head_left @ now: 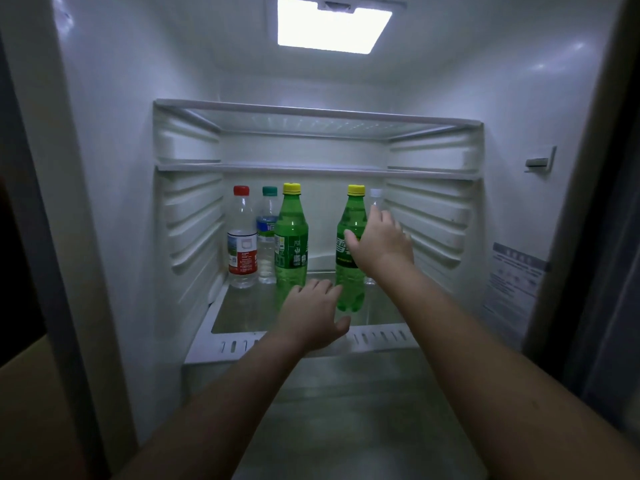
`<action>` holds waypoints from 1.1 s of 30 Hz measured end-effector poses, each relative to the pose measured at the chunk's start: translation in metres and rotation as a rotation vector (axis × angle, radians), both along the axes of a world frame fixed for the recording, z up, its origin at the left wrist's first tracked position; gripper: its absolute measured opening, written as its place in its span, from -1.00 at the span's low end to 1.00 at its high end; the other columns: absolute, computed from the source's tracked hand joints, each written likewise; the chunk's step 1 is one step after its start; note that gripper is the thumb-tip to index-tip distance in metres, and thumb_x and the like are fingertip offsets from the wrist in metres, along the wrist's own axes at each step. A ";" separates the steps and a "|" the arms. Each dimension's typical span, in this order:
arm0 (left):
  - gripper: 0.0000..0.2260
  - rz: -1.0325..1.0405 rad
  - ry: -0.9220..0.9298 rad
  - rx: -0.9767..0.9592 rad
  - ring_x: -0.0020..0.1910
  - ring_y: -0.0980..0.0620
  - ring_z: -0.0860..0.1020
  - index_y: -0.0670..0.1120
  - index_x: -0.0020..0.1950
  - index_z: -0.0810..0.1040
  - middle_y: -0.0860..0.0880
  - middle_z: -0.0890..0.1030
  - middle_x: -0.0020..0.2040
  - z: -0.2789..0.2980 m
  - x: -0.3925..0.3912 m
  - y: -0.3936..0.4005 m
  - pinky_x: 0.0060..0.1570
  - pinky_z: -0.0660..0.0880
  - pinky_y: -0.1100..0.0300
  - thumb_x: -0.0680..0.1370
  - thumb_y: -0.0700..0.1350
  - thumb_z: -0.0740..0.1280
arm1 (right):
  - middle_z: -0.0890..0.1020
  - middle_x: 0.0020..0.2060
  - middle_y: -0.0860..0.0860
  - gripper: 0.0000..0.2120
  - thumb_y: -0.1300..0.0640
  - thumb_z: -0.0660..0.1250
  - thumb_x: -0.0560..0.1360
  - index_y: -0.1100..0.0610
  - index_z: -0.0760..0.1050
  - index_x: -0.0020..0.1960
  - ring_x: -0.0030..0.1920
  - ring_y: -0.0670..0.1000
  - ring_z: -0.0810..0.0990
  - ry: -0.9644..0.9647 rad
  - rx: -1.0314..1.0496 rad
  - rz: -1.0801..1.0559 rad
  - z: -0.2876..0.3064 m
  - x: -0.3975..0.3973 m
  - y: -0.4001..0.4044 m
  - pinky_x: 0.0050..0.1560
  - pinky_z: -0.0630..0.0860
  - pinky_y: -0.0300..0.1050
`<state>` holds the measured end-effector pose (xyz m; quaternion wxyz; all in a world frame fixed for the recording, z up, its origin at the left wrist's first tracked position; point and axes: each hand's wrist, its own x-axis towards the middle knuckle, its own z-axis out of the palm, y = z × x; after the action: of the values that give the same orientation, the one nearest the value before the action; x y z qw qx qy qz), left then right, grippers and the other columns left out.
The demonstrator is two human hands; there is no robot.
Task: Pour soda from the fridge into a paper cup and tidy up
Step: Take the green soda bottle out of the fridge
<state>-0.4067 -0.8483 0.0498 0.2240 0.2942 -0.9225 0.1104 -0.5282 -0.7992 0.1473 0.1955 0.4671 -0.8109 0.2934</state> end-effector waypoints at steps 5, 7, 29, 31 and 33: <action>-0.44 -0.005 0.012 0.022 0.38 -0.01 0.33 -0.04 0.48 0.28 -0.02 0.39 0.40 -0.004 -0.001 -0.011 0.29 0.35 0.00 0.54 0.19 0.18 | 0.29 0.41 0.24 -0.15 -0.23 0.27 0.49 0.22 -0.03 0.52 0.38 0.25 0.32 -0.358 -0.060 0.111 -0.006 -0.011 -0.026 0.30 0.34 0.13; -0.45 -0.008 0.000 0.031 0.37 -0.01 0.33 -0.04 0.47 0.29 -0.02 0.39 0.40 -0.008 -0.002 -0.013 0.28 0.36 0.01 0.54 0.19 0.17 | 0.33 0.38 0.28 -0.11 -0.24 0.29 0.47 0.23 -0.06 0.52 0.34 0.25 0.38 -0.468 -0.079 0.152 -0.011 -0.011 -0.032 0.24 0.40 0.10; -0.52 -0.043 0.420 0.820 0.13 -0.02 0.56 -0.12 0.46 0.33 -0.08 0.55 0.25 0.002 -0.009 0.025 0.14 0.48 0.11 0.57 -0.03 0.32 | 0.57 0.07 0.06 -0.35 -0.17 0.44 0.39 0.15 0.30 0.30 0.00 0.07 0.57 -0.483 -0.212 0.246 -0.022 -0.006 0.005 -0.18 0.43 -0.13; -0.50 -0.082 0.528 0.998 -0.01 0.07 0.57 -0.07 0.46 0.32 -0.01 0.57 0.10 0.001 -0.010 0.031 0.03 0.49 0.13 0.56 -0.05 0.35 | 0.58 0.07 0.03 -0.31 -0.19 0.46 0.36 0.10 0.28 0.34 0.02 0.06 0.58 -0.503 -0.213 0.248 -0.021 -0.002 0.013 -0.14 0.49 -0.11; -0.50 -0.090 0.610 1.148 -0.07 0.09 0.56 -0.05 0.45 0.33 0.00 0.58 0.05 0.000 -0.012 0.035 -0.05 0.49 0.15 0.54 -0.07 0.38 | 0.58 0.08 0.02 -0.28 -0.20 0.47 0.34 0.06 0.27 0.35 0.02 0.05 0.58 -0.509 -0.225 0.268 -0.020 0.001 0.022 -0.07 0.55 -0.07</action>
<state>-0.4184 -0.8130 0.0501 0.2876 0.3462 -0.7413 -0.4979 -0.5273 -0.7777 0.1275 -0.0040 0.4569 -0.7273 0.5121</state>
